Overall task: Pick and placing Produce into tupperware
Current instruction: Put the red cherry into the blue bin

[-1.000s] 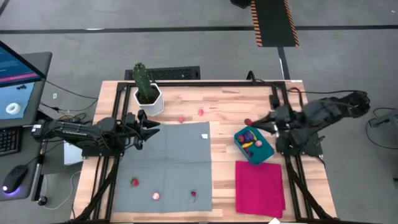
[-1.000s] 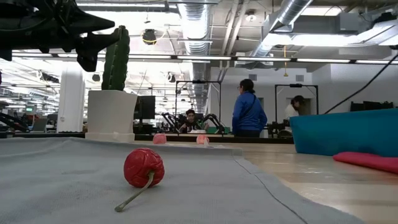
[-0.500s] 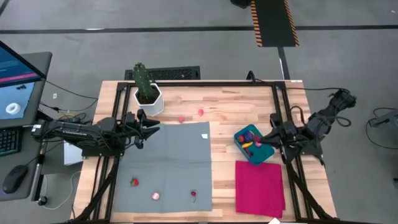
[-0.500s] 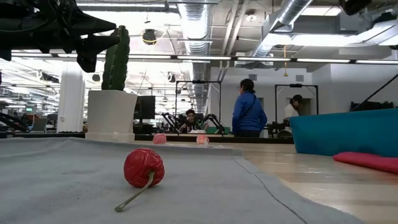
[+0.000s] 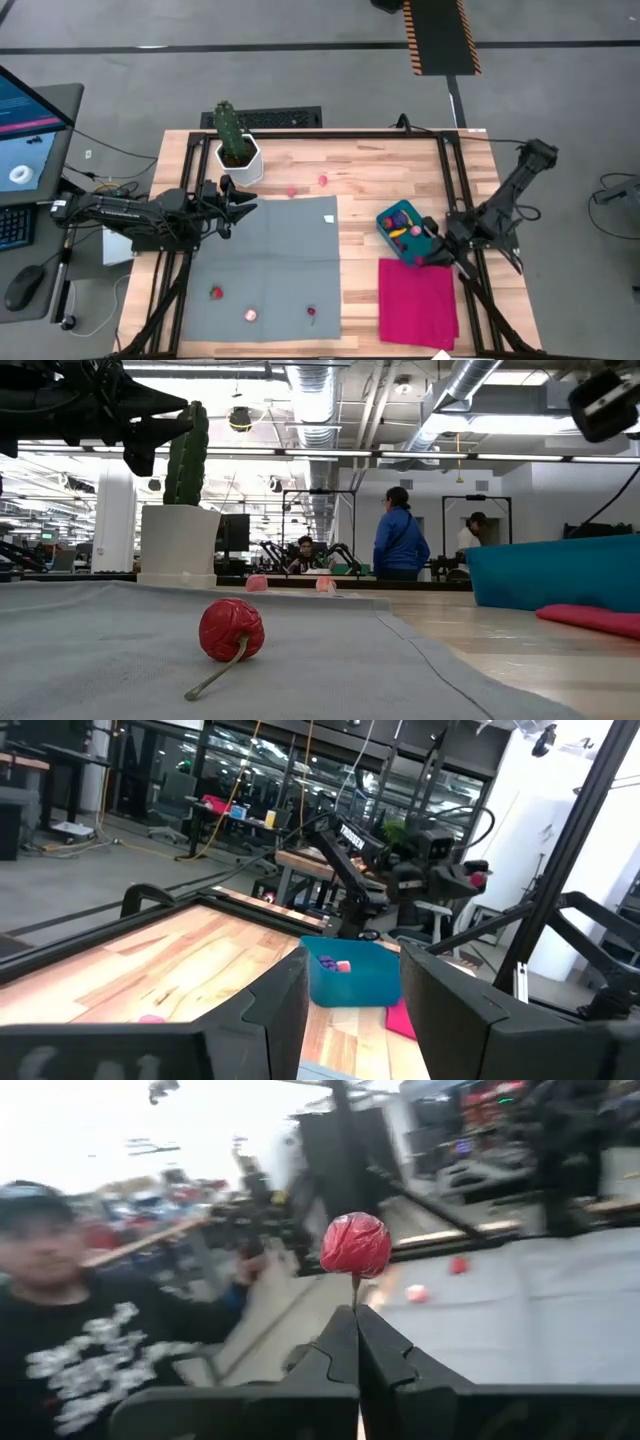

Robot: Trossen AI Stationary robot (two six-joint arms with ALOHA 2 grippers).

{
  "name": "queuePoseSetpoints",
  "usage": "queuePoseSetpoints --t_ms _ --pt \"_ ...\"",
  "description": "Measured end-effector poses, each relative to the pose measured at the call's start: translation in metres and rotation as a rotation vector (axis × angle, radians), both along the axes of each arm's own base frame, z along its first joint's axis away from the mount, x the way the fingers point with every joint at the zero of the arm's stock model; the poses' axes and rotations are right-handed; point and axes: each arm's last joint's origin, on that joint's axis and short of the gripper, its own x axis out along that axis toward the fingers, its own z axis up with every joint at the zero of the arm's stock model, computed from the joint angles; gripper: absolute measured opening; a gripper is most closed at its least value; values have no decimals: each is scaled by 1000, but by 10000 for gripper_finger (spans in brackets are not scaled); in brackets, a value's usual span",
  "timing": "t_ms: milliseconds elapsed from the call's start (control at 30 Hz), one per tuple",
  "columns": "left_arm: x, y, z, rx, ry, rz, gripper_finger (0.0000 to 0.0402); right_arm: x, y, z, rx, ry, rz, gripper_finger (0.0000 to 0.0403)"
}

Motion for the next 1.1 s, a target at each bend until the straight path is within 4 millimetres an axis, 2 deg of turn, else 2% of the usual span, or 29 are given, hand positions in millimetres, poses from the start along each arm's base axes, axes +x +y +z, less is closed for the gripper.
queuePoseSetpoints --t_ms 267,433,667,833,967,1100 --pt "0 1 0 -3 0 23 148 -12 5 -13 20 -154 78 10" --pt "0 1 0 -3 0 25 148 -11 0 -9 -6 -226 -86 11" --pt "0 1 0 -4 0 30 148 -9 -13 7 -47 -368 -354 10" --pt "0 1 0 4 2 32 148 -2 -23 2 -120 -220 -704 10" --pt "0 1 0 12 3 33 148 2 -26 -6 -202 -118 -863 10" --pt "0 1 0 12 4 41 148 6 -26 -5 -299 13 -1072 10"
